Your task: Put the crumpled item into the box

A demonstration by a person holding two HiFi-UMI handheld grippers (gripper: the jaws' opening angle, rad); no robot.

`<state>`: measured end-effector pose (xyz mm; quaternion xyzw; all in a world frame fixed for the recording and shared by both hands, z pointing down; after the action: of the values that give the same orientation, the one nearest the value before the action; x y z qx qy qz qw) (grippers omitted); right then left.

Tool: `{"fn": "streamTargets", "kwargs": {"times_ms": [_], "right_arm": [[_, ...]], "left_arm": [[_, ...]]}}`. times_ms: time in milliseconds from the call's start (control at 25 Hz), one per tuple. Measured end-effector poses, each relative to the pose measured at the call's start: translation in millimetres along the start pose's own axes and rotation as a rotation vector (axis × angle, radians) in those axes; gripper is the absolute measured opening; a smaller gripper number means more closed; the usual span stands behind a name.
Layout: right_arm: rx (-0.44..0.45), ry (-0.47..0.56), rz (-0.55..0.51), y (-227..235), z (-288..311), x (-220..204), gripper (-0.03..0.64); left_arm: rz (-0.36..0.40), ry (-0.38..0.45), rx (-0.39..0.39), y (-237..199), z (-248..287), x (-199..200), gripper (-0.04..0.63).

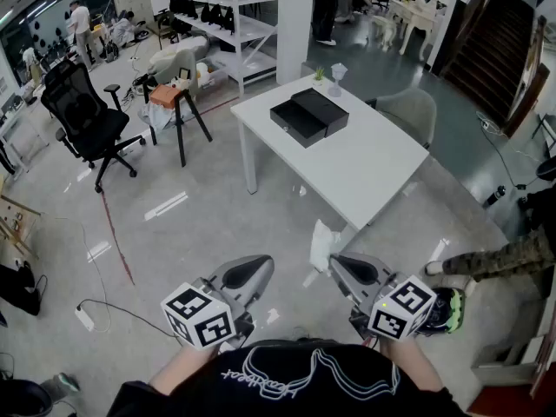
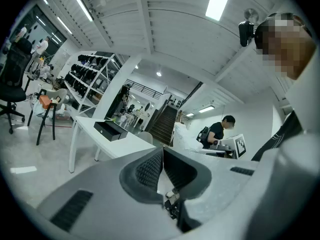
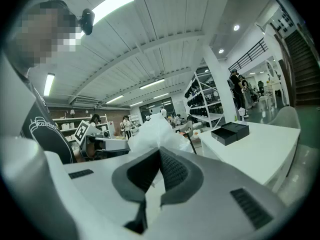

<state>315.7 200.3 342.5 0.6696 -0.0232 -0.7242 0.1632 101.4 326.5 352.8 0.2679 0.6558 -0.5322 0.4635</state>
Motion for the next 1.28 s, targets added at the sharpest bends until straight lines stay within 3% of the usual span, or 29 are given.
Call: {"fn": "streamTargets", "kwargs": {"times_ms": [400,720,1080,1280], "right_arm": [[-0.025,0.030,-0.021,-8.8,-1.9,2.0,0.005],[-0.008,0.049,-0.081,-2.6,31.6,7.8,0.005],[-0.002,0.022,-0.047,60.7,90.6,9.3,0.005],[0.014,-0.010,-0.015,110.3,138.6,26.0,0.005]], "left_arm": [[0.007,0.019,-0.015,3.5,-13.6,2.7,0.008],[0.028,0.039,0.030,-19.6,-15.7,15.2,0.008],[-0.008,0.021,0.072,-85.6,27.7,20.5,0.008],[-0.020,0.015,0.095,-131.6,70.3,47.2,0.008]]}}
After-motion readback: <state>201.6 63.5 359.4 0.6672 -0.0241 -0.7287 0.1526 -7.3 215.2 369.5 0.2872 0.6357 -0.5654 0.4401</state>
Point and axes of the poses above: the fingertips, and each gripper's own axes: z forward along the fingers, y to its right, x out of its top, the point moved 9 cm from there along -z, backward along the fingers, and after that the axes turned 5 degrees about y, right-handed, at the moved point
